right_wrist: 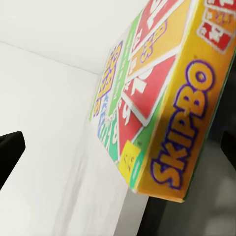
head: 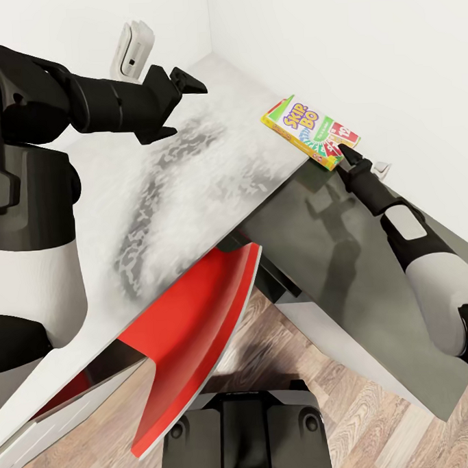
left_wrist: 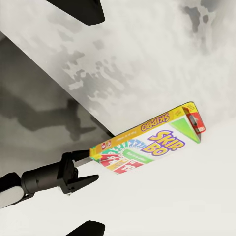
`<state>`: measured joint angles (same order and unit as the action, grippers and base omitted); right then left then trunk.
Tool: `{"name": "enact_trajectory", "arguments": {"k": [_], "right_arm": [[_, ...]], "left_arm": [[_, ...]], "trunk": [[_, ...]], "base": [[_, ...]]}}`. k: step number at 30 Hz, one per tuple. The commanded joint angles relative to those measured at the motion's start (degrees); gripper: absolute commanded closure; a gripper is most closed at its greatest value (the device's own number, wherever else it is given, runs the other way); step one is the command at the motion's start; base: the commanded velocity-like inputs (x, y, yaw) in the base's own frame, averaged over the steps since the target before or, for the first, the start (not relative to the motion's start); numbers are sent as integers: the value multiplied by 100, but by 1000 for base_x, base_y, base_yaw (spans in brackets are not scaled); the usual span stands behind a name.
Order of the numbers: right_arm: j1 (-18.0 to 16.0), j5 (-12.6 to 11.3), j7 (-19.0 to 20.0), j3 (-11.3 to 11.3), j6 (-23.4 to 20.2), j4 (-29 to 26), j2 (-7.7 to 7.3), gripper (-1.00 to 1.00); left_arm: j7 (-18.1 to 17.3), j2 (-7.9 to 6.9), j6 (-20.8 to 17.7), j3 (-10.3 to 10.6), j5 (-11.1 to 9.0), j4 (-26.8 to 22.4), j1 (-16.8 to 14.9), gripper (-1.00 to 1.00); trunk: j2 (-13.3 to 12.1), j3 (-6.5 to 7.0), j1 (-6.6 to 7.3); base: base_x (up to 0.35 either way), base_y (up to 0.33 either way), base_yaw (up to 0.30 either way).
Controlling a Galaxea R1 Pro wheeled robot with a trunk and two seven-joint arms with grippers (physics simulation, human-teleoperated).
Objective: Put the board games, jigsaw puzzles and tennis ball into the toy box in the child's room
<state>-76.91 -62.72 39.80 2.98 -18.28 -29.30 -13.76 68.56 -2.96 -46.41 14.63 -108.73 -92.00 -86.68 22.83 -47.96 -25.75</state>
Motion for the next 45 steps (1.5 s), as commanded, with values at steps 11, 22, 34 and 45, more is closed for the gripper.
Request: {"name": "enact_trajectory", "arguments": {"k": [11, 22, 34, 45], "right_arm": [[-63, -48, 3, 3, -53, 129, 10, -100], [-161, -46, 1, -5, -53, 237, 33, -100], [-230, -40, 1, -8, -53, 284, 69, -100], [-284, -40, 1, -11, -53, 292, 121, -100]], "left_arm": [[52, -3, -18, 4, -42, -2, -7, -100], [52, -1, -18, 5, -43, 0, -7, -100], [52, -3, -17, 5, -43, 0, -7, -100], [53, -3, -18, 5, -43, -1, -7, -100]], "trunk": [[9, -7, -3], [9, -7, -3], [9, -7, -3], [9, -7, -3]], "base": [[0, 0, 0], [0, 0, 0], [0, 0, 0], [0, 0, 0]]}}
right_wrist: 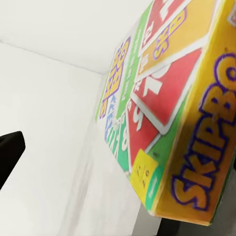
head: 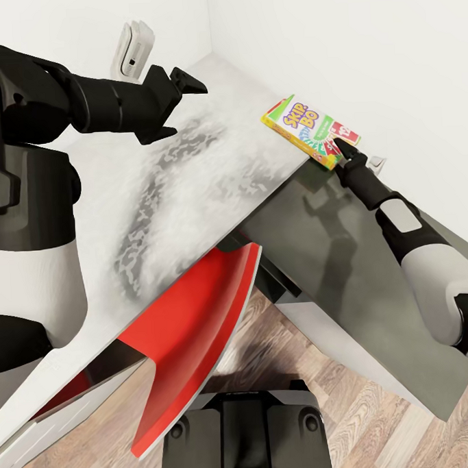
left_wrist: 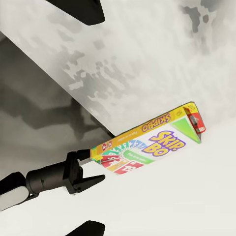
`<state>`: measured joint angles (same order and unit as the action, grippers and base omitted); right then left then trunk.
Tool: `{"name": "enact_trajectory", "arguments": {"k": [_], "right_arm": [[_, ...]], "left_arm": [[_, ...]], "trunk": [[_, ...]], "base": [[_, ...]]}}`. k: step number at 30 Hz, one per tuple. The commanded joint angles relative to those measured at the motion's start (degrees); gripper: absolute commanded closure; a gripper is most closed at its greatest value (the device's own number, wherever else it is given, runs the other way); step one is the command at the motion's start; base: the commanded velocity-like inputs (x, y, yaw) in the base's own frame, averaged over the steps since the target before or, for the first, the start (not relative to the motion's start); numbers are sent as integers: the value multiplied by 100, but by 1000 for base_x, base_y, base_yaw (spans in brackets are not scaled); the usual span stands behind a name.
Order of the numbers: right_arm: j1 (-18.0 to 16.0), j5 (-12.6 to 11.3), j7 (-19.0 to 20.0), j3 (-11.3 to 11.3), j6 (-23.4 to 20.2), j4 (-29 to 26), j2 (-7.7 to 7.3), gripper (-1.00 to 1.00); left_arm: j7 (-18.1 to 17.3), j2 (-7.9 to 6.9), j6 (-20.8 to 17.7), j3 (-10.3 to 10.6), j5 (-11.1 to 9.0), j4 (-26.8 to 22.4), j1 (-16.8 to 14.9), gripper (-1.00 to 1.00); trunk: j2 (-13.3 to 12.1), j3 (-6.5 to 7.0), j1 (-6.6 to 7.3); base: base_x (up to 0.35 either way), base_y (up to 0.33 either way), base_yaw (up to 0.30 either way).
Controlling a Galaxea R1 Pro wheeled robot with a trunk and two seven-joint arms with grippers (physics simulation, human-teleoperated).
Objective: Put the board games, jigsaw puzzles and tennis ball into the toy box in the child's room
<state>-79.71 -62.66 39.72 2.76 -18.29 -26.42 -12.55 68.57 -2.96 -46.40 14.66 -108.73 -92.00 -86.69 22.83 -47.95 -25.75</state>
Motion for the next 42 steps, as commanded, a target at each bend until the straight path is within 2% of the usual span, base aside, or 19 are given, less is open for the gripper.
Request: {"name": "enact_trajectory", "arguments": {"k": [1, 11, 12, 42], "right_arm": [[-14, -46, 9, 10, -52, 4, 11, -100], [-47, -46, 9, 8, -54, 6, 56, -100], [-48, -46, 9, 8, -55, 6, 60, 100], [-47, -62, 23, 14, -141, -35, 27, 100]], "left_arm": [[54, -3, -19, 2, -43, -2, -6, -100], [53, 5, -19, 2, -43, -2, -6, -100], [53, 5, -18, 2, -43, -2, -6, -100], [51, -13, -19, 17, -43, -2, 5, -100]], "trunk": [[9, -7, -3], [9, -7, -3], [9, -7, -3], [9, -7, -3]], "base": [[0, 0, 0], [0, 0, 0], [0, 0, 0], [0, 0, 0]]}}
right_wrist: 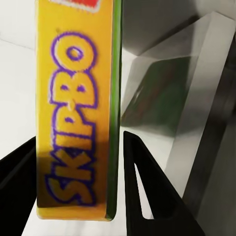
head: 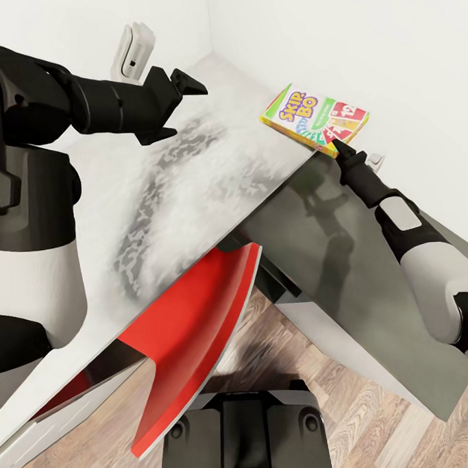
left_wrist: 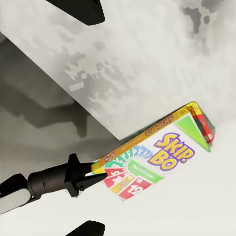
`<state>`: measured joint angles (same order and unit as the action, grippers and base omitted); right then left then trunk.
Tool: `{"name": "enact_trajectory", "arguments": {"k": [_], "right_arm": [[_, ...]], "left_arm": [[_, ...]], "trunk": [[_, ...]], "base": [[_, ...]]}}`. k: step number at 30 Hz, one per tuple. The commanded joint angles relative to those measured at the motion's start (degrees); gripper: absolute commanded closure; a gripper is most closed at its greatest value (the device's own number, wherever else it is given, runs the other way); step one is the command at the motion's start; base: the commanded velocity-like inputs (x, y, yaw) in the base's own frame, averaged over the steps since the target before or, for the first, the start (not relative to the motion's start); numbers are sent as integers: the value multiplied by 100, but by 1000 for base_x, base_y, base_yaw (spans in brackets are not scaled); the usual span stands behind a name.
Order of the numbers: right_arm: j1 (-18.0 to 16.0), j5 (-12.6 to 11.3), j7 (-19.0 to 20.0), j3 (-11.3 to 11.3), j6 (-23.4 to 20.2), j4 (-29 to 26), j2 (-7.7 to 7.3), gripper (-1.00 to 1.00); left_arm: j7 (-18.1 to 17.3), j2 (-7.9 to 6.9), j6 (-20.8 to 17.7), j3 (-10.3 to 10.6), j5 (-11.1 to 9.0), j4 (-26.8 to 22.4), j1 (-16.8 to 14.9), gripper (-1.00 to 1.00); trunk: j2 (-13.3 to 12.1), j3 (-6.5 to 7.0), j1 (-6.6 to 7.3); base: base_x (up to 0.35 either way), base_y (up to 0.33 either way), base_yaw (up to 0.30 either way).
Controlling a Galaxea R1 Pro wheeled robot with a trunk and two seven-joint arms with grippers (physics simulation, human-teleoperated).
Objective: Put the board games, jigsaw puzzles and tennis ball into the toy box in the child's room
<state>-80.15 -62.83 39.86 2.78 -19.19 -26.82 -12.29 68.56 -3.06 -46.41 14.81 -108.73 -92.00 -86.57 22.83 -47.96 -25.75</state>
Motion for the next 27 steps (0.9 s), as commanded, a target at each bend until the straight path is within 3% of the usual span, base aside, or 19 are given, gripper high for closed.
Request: {"name": "enact_trajectory", "arguments": {"k": [1, 9, 15, 18, 21, 27], "right_arm": [[-3, -45, 9, 12, -52, 0, 0, 100], [27, -45, 104, 10, -100, -90, -39, 100], [58, -39, 168, 2, -419, -334, -85, 100], [75, -35, 165, 4, -657, -490, -113, 100], [136, -34, 134, 10, -940, -720, -140, 100], [327, -55, 110, 12, -1188, -1098, -155, 100]], "left_arm": [[52, -4, -20, 2, -43, -2, -5, -100], [49, -32, -18, 3, -48, -2, -1, -100], [43, -131, -18, 8, -90, 2, 17, -100], [40, -200, -16, 10, -204, 4, 30, -100], [34, -333, -12, 13, -456, 5, 61, -100], [25, -481, -6, 7, -704, 6, 87, -100]], "trunk": [[9, -7, -3], [9, -7, -3], [9, -7, -3], [9, -7, -3], [9, -7, -3], [9, -7, -3]], "base": [[0, 0, 0], [0, 0, 0], [0, 0, 0], [0, 0, 0], [0, 0, 0], [0, 0, 0]]}}
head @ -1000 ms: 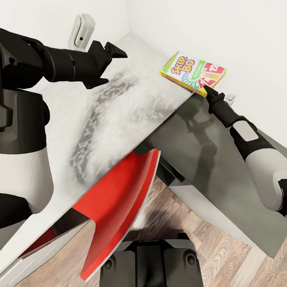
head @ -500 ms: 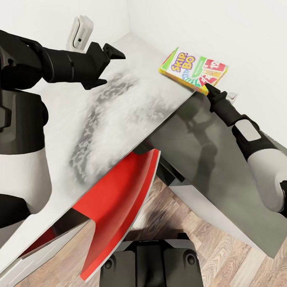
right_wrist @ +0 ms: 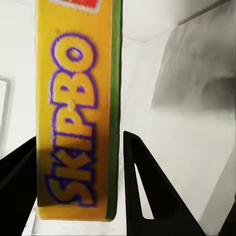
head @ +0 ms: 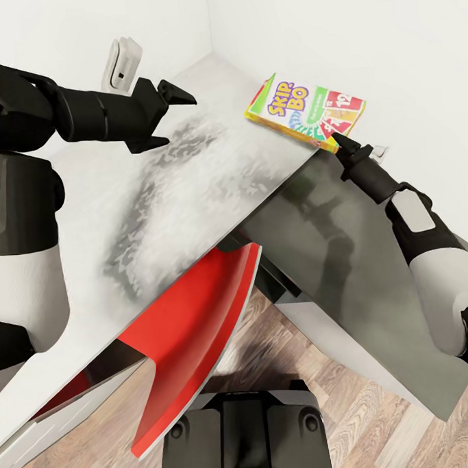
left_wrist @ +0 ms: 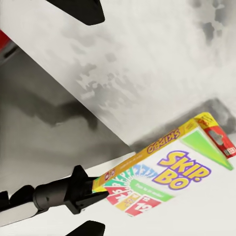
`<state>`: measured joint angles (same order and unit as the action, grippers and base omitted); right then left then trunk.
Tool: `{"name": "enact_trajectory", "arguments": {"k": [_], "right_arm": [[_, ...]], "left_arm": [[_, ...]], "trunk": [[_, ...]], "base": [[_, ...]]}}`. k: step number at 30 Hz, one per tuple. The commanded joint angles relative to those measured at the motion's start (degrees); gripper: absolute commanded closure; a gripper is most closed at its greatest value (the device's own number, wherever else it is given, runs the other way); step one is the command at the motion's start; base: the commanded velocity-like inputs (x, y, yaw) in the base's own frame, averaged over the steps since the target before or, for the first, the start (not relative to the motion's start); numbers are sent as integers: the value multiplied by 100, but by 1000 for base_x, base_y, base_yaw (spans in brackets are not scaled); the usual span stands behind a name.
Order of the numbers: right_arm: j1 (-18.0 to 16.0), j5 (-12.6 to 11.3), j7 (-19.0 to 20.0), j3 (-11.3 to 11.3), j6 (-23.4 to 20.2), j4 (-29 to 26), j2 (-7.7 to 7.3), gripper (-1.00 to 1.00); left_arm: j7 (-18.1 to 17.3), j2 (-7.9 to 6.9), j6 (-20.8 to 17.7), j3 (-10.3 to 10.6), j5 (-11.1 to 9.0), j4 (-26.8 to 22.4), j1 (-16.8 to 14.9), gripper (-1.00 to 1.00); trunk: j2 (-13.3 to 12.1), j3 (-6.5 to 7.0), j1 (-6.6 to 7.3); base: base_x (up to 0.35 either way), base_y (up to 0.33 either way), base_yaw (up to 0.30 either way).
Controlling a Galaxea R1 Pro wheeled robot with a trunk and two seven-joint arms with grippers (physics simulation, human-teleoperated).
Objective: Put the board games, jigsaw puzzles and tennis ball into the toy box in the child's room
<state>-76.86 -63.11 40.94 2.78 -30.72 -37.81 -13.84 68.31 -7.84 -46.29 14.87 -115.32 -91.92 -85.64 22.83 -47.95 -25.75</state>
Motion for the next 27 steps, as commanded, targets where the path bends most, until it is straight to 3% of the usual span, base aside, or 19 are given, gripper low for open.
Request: {"name": "enact_trajectory", "arguments": {"k": [1, 6, 9, 10, 13, 18, 21, 22, 26, 27], "right_arm": [[61, -34, -3, 12, -130, -130, -3, 100], [266, -50, -72, 20, -639, -556, -5, 100], [460, -53, -267, 44, -1381, -1085, 1, 100], [460, -53, -267, 44, -1381, -1085, 1, 100], [671, -58, -589, 58, -2046, -1737, 22, 100], [919, -94, -938, 66, -2460, -2481, 36, 100], [1216, -192, -1258, 77, -2688, -3274, 45, 100], [1216, -192, -1258, 77, -2688, -3274, 45, 100], [1499, -486, -1800, 71, -2902, -4122, 48, 100], [1499, -486, -1800, 71, -2902, -4122, 48, 100]], "left_arm": [[51, -25, -16, -1, -83, -1, -1, -100], [51, -72, 4, -12, -147, -1, 24, -100], [64, -114, 16, -26, -152, -3, 39, -100], [64, -114, 16, -26, -152, -3, 39, -100], [82, -174, 17, -36, -179, -2, 43, -100], [93, -213, 16, -51, -205, -1, 63, -100], [88, -232, 12, -50, -217, -1, 96, -100], [88, -232, 12, -50, -217, -1, 96, -100], [97, -245, 14, -9, -229, -4, 155, -100], [97, -245, 14, -9, -229, -4, 155, -100]], "trunk": [[9, -7, -4], [9, -7, -4], [9, -7, -4], [9, -7, -4], [9, -7, -4], [9, -7, -4], [9, -7, -4], [9, -7, -4], [9, -1, -4], [9, 1, -4]], "base": [[0, 0, 0], [0, 0, 0], [0, 0, 0], [0, 0, 0], [0, 0, 0], [0, 0, 0], [0, 0, 0], [0, 0, 0], [0, 0, 8], [0, 0, 22]]}}
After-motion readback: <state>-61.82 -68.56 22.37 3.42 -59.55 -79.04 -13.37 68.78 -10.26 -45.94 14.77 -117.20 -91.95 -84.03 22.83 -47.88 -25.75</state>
